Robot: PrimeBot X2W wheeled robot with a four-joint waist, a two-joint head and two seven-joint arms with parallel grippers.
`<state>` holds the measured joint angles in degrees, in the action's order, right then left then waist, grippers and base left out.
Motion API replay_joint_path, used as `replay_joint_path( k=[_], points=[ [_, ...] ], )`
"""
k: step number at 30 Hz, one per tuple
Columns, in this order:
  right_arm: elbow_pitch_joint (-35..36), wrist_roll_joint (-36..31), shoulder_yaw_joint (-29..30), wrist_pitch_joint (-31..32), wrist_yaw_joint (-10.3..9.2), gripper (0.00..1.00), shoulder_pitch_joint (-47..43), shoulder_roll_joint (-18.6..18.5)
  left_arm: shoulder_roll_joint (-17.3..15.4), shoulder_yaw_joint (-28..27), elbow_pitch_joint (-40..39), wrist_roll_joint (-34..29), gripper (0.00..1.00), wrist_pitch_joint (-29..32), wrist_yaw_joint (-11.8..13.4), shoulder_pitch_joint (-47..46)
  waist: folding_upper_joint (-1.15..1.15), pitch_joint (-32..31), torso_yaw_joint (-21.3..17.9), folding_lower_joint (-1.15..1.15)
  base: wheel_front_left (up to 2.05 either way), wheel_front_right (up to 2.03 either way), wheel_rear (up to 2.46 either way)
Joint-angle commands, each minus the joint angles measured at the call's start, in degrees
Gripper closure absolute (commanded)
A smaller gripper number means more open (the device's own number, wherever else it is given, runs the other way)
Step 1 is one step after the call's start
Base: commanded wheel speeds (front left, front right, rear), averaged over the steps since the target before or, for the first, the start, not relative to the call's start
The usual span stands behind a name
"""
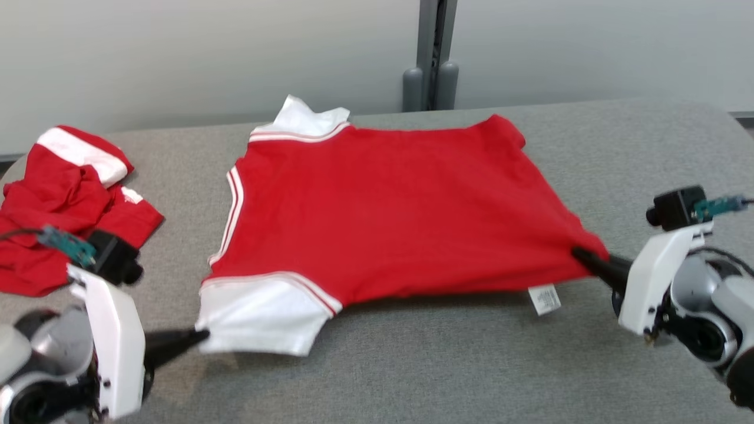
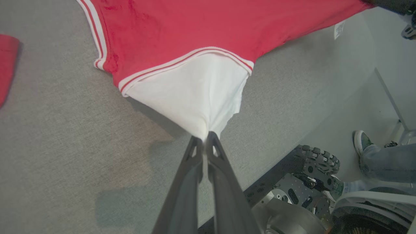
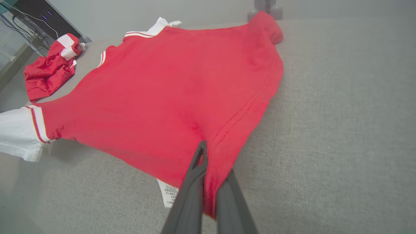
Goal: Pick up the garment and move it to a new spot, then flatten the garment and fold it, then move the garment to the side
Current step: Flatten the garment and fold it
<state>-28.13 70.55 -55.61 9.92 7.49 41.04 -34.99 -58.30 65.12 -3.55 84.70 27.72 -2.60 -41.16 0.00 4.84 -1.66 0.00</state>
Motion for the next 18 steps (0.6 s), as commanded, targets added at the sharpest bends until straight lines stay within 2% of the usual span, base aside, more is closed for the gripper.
replay_joint_path(
  k=[1,9,18],
  points=[
    [1.28,1.7,-0.5,1.18,0.02,1.0,-2.71,-1.16,-1.58,0.8,-2.79,1.31,1.0,0.53,0.96,2.56,0.0,-1.57,-1.25,0.0,0.0,0.0,0.0],
    [5.68,4.92,-1.36,5.63,0.02,1.0,-9.28,-6.16,-5.48,3.25,-11.2,4.57,1.0,1.79,2.75,7.79,0.0,-2.54,-2.03,0.0,0.0,0.0,0.0],
    [10.86,5.12,1.2,7.21,0.02,1.0,-12.68,-9.61,-6.71,3.16,-15.21,5.26,1.0,1.69,4.3,8.55,0.0,-1.53,-1.91,0.0,0.0,0.0,0.0]
  ],
)
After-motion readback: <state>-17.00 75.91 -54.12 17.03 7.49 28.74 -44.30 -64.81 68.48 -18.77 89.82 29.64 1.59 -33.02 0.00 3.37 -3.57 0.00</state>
